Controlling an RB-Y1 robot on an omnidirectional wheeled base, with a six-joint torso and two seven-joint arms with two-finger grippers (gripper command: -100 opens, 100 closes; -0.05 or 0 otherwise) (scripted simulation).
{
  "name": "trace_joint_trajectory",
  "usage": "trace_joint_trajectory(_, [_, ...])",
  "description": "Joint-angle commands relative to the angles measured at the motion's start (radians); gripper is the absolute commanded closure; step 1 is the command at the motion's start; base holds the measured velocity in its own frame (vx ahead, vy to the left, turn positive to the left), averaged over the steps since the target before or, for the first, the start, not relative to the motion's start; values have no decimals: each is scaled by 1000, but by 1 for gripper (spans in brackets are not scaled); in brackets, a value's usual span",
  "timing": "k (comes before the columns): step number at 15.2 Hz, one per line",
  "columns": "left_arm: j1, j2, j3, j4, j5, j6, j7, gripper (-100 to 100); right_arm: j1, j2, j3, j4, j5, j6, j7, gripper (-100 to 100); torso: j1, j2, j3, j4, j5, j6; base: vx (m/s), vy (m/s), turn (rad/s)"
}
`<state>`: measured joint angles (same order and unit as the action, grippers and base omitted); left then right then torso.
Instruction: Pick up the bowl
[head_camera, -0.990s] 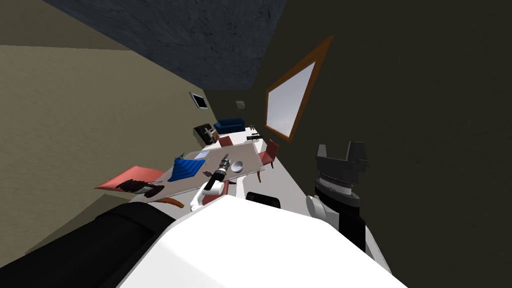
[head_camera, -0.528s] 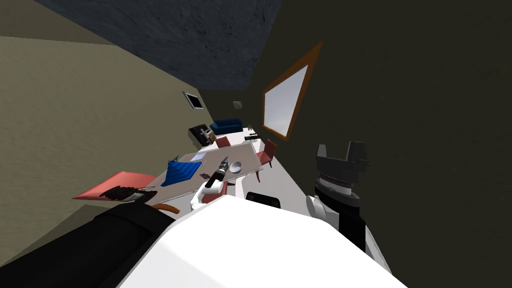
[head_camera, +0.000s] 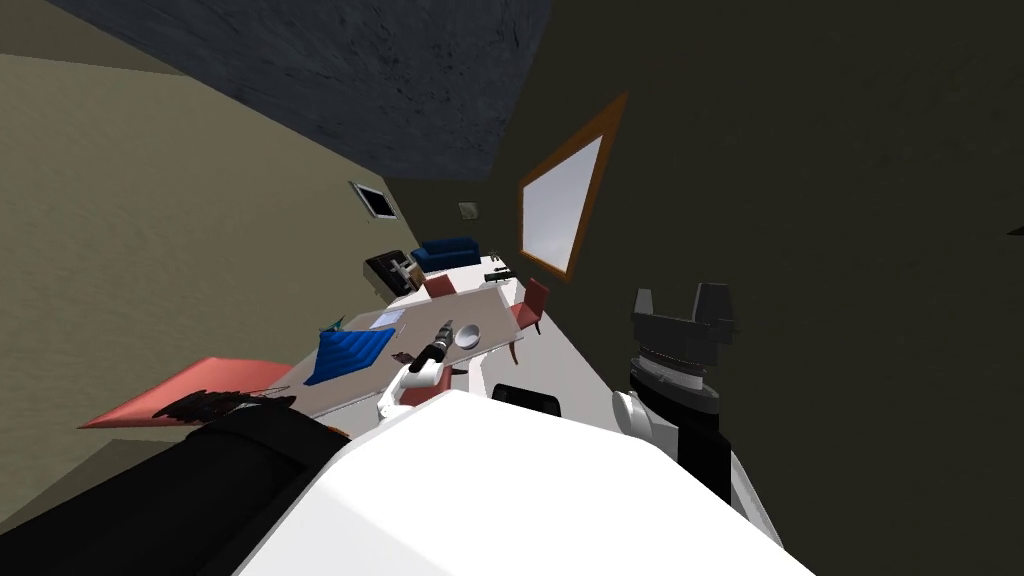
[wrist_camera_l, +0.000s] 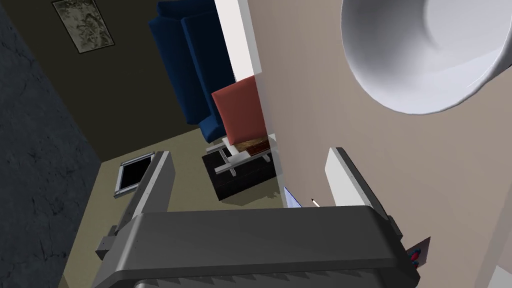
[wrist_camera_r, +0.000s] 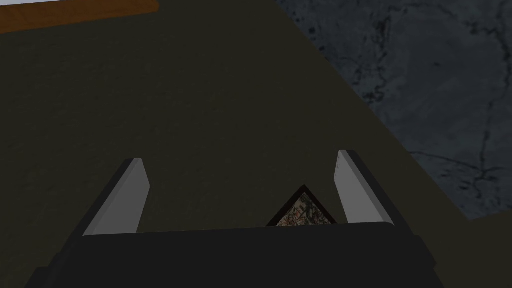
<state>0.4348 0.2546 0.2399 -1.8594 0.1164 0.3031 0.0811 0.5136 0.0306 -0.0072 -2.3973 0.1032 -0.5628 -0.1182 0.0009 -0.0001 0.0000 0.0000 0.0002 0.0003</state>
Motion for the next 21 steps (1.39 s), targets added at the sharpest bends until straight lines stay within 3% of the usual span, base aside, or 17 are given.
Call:
trace_joint_trajectory(1, [-5, 1, 10, 22, 2, 50, 1, -100, 0, 0, 0, 0, 0, 0, 0, 0, 0, 0, 0, 0, 0, 0, -1, 4, -131])
trace_joint_trajectory(21, [-52, 13, 102, 177, 65, 416, 44, -100, 0, 0, 0, 0, 0, 0, 0, 0, 0, -2, -1, -1, 0, 0, 16, 6, -92])
